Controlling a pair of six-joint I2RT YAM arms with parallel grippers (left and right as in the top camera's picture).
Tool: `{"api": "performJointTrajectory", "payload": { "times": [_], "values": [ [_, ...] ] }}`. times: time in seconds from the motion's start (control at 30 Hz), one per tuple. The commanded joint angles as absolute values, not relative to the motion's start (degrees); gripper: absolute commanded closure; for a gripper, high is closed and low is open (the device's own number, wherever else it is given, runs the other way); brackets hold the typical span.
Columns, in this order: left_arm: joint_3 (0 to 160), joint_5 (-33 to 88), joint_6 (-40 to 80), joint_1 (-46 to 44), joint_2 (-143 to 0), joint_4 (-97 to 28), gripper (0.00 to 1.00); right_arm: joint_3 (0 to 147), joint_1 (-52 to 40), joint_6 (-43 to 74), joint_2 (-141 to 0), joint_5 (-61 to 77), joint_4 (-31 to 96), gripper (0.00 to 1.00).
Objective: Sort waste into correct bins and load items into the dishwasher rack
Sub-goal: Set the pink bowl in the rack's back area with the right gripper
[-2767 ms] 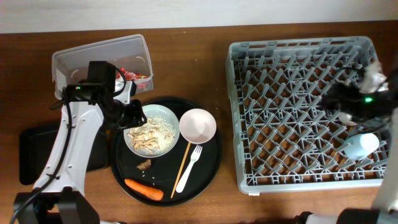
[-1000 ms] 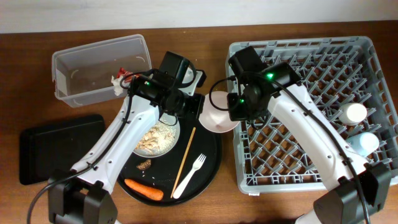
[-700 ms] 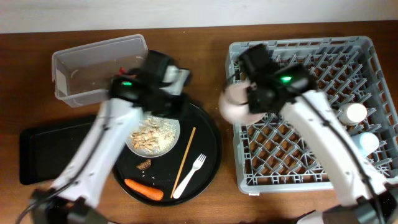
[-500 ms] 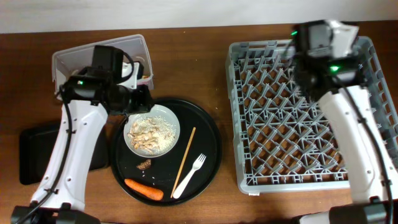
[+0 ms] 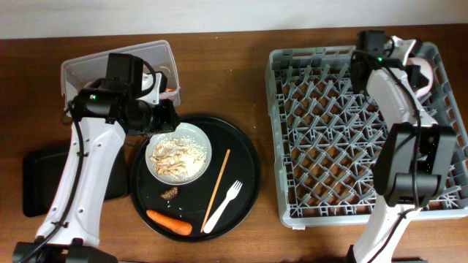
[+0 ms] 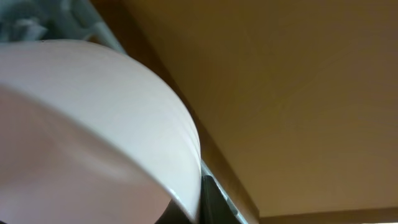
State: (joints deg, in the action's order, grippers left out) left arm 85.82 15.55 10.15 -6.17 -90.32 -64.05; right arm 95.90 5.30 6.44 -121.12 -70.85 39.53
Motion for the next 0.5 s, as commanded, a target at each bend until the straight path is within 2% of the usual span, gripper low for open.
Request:
{"api": "performJointTrajectory", "payload": {
  "times": [0.0,0.03,0.07,0.1,0.23,0.3,0.47],
  "values": [
    [86.1,15.9,9.8,-6.0,-89.6,-64.1,0.65,95.9,2.4,9.5,-122.2,-62.3,44.6,0.83],
    [86.1,15.9,9.8,-6.0,-89.6,-64.2,0.65,95.9,1.5,9.5,-122.2,-60.0,46.6,0.67],
    [86.1,15.9,9.8,-6.0,-89.6,-64.2,0.65,95.9,0.1,9.5,-122.2,-56.6,49.3,0.32],
    [86.1,15.9,9.8,-6.0,-89.6,-64.2,0.65,95.9,-0.8,9.5,-122.2,-54.3,51.8,0.01],
    [86.1,15.8,9.8,-6.0,-89.6,-64.2,0.65,95.9,-4.5,19.6,-120.1,-51.6,61.4,0.01],
    [86.1,15.8,9.8,-6.0,-89.6,-64.3,0.65,95.9,-5.1,19.6,-115.5,-45.9,62.7,0.01],
    [86.1,14.9,9.8,-6.0,-89.6,-65.8,0.56,95.9,-5.1,19.6,-98.2,-27.2,67.9,0.01]
  ]
}}
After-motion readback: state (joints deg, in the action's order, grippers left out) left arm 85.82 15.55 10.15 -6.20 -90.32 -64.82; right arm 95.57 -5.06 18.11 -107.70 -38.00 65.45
